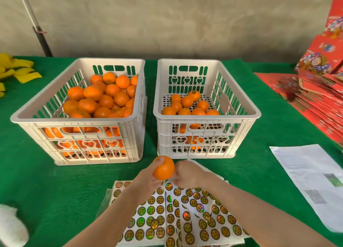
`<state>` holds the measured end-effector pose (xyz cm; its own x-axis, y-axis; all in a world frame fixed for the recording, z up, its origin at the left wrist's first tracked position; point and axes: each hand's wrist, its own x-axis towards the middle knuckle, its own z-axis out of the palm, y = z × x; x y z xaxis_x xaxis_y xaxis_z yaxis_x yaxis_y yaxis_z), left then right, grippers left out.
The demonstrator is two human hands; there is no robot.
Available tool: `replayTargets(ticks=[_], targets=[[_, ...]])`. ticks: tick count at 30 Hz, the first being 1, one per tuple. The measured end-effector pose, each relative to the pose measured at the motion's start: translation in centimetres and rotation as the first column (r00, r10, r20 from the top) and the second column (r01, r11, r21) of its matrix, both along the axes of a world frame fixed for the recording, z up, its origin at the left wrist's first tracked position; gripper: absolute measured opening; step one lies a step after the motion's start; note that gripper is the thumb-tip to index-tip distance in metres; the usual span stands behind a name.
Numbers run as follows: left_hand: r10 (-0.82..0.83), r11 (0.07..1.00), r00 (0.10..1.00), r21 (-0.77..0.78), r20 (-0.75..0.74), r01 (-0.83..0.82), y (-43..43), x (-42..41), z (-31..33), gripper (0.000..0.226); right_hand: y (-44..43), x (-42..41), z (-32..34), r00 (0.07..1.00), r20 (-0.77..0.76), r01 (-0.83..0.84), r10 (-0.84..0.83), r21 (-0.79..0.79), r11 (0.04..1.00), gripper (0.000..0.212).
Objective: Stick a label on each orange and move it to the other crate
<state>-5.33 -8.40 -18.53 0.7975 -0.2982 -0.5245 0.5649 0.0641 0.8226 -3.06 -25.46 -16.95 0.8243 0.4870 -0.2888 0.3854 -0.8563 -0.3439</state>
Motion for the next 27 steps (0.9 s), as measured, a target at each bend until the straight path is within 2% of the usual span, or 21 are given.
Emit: replayTargets(ticks=[2,4,6,9,11,13,17,21,23,25,27], targets=[[0.016,0.999,0.999,-0.036,-0.028,-0.017,-0.4,0.2,-0.2,0.039,0.3,-0.9,-0.6,1.0,-0.005,-0.01,0.01,-0.069,0.998,0.022],[0.056,0.995,0.996,-0.075,-0.065,-0.061,-0.7,0.5,0.3,0.055,0.5,-1.3,-1.1,1.0,-0.017,-0.006,0.005,-0.099,0.995,0.039],[0.119,0.984,0.985,-0.114,-0.125,-0.134,-0.8,0.9,0.4,0.065,0.8,-1.0,-1.0,1.0,-0.028,-0.015,0.013,-0.082,0.996,0.038],[0.151,0.978,0.985,-0.131,-0.088,-0.162,-0.7,1.1,0.4,0.046,0.9,-0.4,-0.5,0.998,-0.043,-0.046,0.041,-0.102,0.994,0.017],[0.163,0.974,0.985,-0.147,-0.062,-0.171,-0.5,1.3,0.2,0.038,0.6,-0.1,-0.3,0.998,-0.062,-0.039,0.033,-0.091,0.995,0.02],[0.146,0.977,0.988,-0.152,-0.049,-0.152,-0.4,1.4,0.2,0.043,0.2,0.2,-0.1,0.998,-0.063,-0.022,0.02,-0.034,0.999,0.032],[0.094,0.954,0.972,-0.259,-0.214,-0.149,-0.3,1.2,0.2,0.062,-0.8,0.7,0.7,0.999,0.007,0.03,-0.031,0.134,0.991,0.043],[0.04,0.943,0.963,-0.31,-0.266,-0.125,-1.5,1.2,0.8,0.078,-1.8,-0.1,0.8,0.988,0.068,0.115,-0.141,0.289,0.95,0.05],[0.051,0.939,0.967,-0.318,-0.249,-0.132,-2.1,1.3,1.3,0.088,-2.2,-1.2,0.6,0.966,0.096,0.188,-0.241,0.383,0.904,0.045],[0.042,0.938,0.971,-0.326,-0.235,-0.12,-2.2,1.4,1.4,0.098,-2.4,-2.4,0.2,0.932,0.143,0.232,-0.333,0.471,0.851,0.033],[0.048,0.919,0.96,-0.364,-0.276,-0.15,-2.2,1.7,1.4,0.084,-2.4,-3.3,-0.3,0.917,0.192,0.211,-0.35,0.512,0.833,0.019]])
